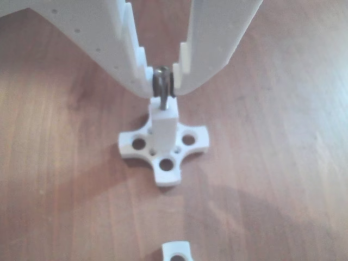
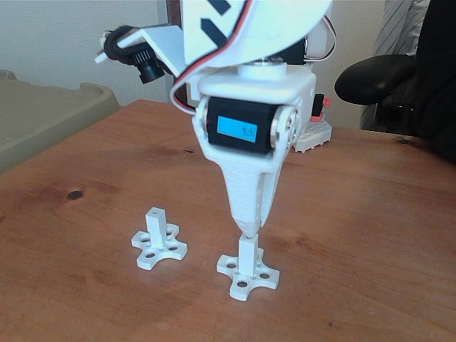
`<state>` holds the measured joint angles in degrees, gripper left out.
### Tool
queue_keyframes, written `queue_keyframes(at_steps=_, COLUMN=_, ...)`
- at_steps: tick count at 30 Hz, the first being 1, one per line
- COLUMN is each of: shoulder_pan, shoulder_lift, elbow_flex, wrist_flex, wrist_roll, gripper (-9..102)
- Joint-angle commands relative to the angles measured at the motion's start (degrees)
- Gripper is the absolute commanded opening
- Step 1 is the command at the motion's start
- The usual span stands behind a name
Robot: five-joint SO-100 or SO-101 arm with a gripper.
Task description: Grab the screw and set it in the hole.
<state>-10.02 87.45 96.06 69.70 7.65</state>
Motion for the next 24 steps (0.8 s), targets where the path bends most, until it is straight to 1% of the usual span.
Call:
queue_keyframes(at_steps=1, shoulder_pan=0.26, shoulder_lift=2.11, elbow_flex=-3.16, wrist_flex=0.35, wrist_roll=-0.18, gripper=2)
queue_keyframes(at_steps=14, shoulder_pan=0.35, shoulder_lift=2.99, elbow_flex=-2.99, wrist_flex=1.32, wrist_roll=-0.44, gripper=5)
queue_keyframes(at_steps=24, shoulder_pan=2.55, shoulder_lift=4.57, elbow_flex=-2.11, wrist_flex=2.37, wrist_roll=-1.93, gripper=7)
